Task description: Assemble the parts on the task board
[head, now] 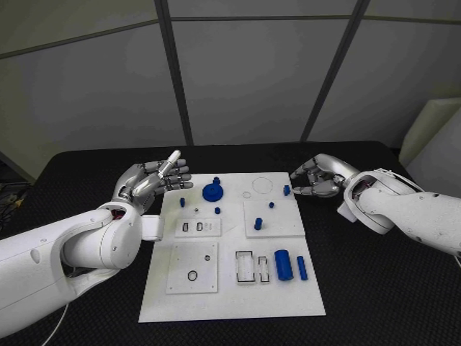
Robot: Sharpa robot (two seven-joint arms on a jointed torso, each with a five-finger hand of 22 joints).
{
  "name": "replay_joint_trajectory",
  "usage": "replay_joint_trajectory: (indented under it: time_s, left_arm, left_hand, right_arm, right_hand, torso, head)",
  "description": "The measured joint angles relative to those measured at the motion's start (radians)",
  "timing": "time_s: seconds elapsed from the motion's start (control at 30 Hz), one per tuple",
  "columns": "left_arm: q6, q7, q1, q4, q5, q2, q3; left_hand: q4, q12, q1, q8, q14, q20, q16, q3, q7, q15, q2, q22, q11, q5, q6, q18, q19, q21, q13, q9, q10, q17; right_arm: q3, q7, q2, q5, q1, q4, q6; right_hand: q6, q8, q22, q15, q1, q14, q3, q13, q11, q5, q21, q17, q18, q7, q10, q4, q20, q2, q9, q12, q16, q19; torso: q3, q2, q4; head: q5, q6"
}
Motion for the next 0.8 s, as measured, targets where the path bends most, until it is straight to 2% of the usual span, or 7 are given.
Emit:
replay_joint_trajectory:
  time_s: [0.2, 0.8]
  left_arm:
    - [0.000, 0.000, 0.000, -0.001, 0.000, 0.001, 0.000]
    - [0.000, -0.001, -0.001, -0.004, 0.000, 0.004, 0.000]
  left_hand:
    - [0.000, 0.000, 0.000, 0.000, 0.000, 0.000, -0.004, 0.000, 0.000, 0.000, 0.000, 0.000, 0.000, 0.000, 0.000, 0.000, 0.000, 0.000, 0.000, 0.000, 0.000, 0.000]
    - [0.000, 0.000, 0.000, 0.000, 0.000, 0.000, -0.004, 0.000, 0.000, 0.000, 0.000, 0.000, 0.000, 0.000, 0.000, 0.000, 0.000, 0.000, 0.000, 0.000, 0.000, 0.000]
  right_arm:
    - [0.000, 0.005, 0.012, 0.004, -0.008, -0.014, 0.010]
    - [0.000, 0.008, 0.052, 0.004, -0.011, -0.052, 0.036]
  right_hand:
    - [0.000, 0.000, 0.000, 0.000, 0.000, 0.000, 0.000, 0.000, 0.000, 0.000, 0.000, 0.000, 0.000, 0.000, 0.000, 0.000, 0.000, 0.000, -0.001, 0.000, 0.000, 0.000]
    - [0.000, 0.000, 0.000, 0.000, 0.008, 0.000, 0.005, 0.006, 0.000, -0.004, 0.000, 0.000, 0.000, 0.000, 0.000, -0.005, 0.000, 0.008, -0.001, 0.000, 0.000, 0.000]
  torso:
    - [-0.0005, 0.000, 0.0001]
    - [-0.0016, 0.000, -0.0011]
  head:
    - [0.004, -0.002]
    - [0.004, -0.005]
